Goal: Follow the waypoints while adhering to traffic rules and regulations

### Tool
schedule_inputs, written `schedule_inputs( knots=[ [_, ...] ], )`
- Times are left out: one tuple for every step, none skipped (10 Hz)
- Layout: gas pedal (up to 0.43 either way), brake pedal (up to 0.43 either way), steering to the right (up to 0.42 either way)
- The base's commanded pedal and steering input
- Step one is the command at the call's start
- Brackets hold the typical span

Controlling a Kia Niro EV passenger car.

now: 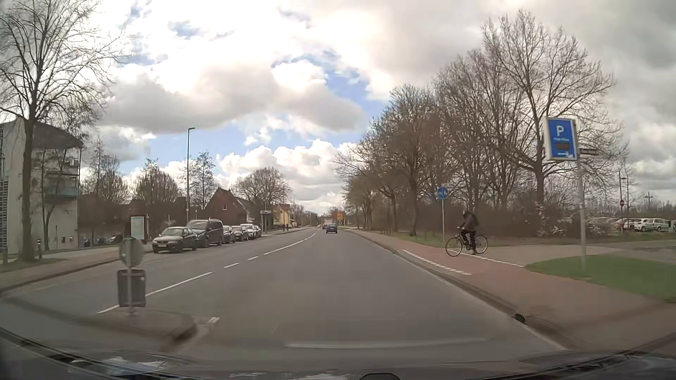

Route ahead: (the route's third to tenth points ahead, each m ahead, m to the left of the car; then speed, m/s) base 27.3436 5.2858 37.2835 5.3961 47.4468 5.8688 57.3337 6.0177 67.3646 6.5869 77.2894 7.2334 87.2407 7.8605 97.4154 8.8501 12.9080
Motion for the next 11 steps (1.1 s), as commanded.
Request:
schedule_inputs(
  knots=[
    [0.228,0.0,-0.013],
    [0.22,0.0,-0.013],
    [0.22,0.0,-0.012],
    [0.22,0.0,-0.01],
    [0.22,0.0,-0.009],
    [0.22,0.0,-0.009],
    [0.22,0.0,-0.009],
    [0.209,0.0,-0.009],
    [0.209,0.0,-0.008],
    [0.209,0.0,-0.006],
    [0.209,0.0,-0.004]
  ],
)
